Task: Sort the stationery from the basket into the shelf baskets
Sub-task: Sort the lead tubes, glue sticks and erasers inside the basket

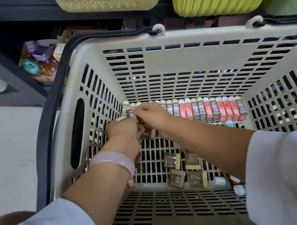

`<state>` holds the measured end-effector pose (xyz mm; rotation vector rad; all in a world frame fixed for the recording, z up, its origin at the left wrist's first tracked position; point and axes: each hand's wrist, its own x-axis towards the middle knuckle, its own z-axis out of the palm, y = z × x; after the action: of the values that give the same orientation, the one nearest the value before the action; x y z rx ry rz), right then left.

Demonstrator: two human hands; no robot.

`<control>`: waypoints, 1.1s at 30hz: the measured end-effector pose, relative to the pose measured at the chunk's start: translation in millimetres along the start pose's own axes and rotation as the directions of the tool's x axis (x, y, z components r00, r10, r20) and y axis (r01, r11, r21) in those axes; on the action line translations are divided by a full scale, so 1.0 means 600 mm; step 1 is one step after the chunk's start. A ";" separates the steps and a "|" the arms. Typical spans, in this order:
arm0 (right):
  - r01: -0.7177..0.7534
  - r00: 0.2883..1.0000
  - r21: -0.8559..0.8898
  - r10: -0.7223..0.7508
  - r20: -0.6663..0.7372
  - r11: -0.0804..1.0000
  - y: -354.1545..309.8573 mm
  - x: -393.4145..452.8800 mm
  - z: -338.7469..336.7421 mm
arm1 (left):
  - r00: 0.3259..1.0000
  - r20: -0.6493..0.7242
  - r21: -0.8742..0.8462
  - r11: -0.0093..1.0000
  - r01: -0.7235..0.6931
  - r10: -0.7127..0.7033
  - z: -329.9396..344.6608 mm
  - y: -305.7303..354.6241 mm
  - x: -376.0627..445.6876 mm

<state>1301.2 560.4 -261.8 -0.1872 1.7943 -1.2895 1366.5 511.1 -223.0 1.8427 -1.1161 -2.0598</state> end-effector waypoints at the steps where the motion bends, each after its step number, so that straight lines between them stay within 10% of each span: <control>1: -0.005 1.000 0.047 0.003 0.026 0.999 0.001 -0.007 -0.003 | 1.000 0.004 0.002 1.000 0.005 -0.005 0.001 0.000 -0.003; 14: 0.065 0.919 -0.286 -0.169 -0.357 0.956 0.004 0.042 0.036 | 0.996 0.075 0.168 0.985 0.029 -0.042 -0.005 -0.003 0.020; 28: 0.117 0.975 -0.191 -0.077 0.206 0.975 0.005 -0.044 -0.064 | 0.944 0.322 0.154 0.988 0.019 -0.069 0.001 0.002 -0.007; 33: 0.140 0.978 -0.186 -0.106 0.182 0.973 0.011 -0.050 -0.060 | 0.912 0.394 0.180 0.983 0.044 -0.113 0.002 0.000 -0.004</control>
<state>1295.0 605.0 -247.9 -0.5128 1.7825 -1.1411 1365.9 512.9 -221.3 1.5892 -1.3655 -2.5458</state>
